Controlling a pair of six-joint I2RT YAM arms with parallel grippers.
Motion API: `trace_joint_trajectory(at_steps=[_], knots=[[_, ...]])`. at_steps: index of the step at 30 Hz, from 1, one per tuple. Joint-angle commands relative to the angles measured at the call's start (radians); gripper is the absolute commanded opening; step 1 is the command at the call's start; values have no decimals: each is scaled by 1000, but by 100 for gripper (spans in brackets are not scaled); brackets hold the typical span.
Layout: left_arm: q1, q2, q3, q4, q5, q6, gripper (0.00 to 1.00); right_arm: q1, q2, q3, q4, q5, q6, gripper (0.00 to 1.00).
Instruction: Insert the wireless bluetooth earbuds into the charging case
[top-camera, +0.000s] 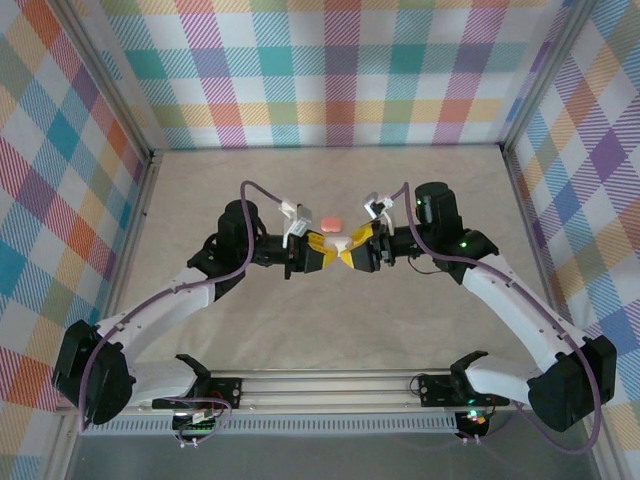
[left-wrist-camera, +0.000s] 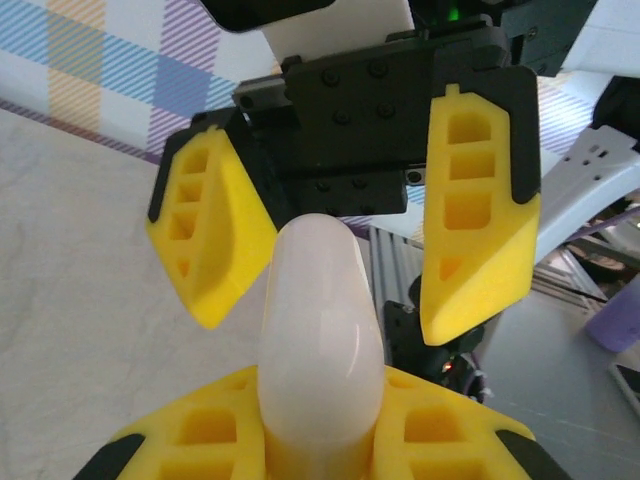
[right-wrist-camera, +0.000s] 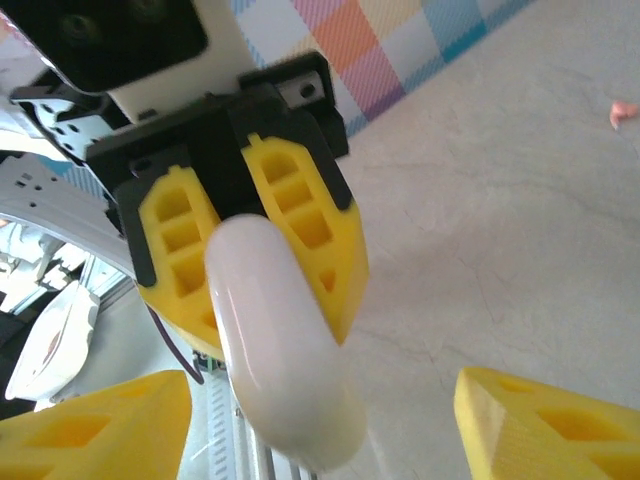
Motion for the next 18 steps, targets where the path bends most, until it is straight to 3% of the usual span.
trace_joint_trajectory(at_steps=[1, 11, 14, 16, 17, 18], knots=[[9, 13, 55, 24, 77, -39, 0, 6, 2, -13, 126, -69, -9, 63], [9, 29, 60, 37, 68, -73, 0, 6, 30, -4, 95, -97, -30, 28], [7, 22, 52, 40, 32, -66, 4, 6, 43, 23, 55, -104, -37, 21], [8, 19, 49, 38, 7, -60, 16, 6, 46, 28, 55, -100, -27, 18], [7, 16, 47, 37, -14, -57, 27, 5, 45, 28, 57, -90, -22, 17], [7, 11, 44, 35, -38, -54, 44, 6, 43, 29, 56, -71, -18, 15]])
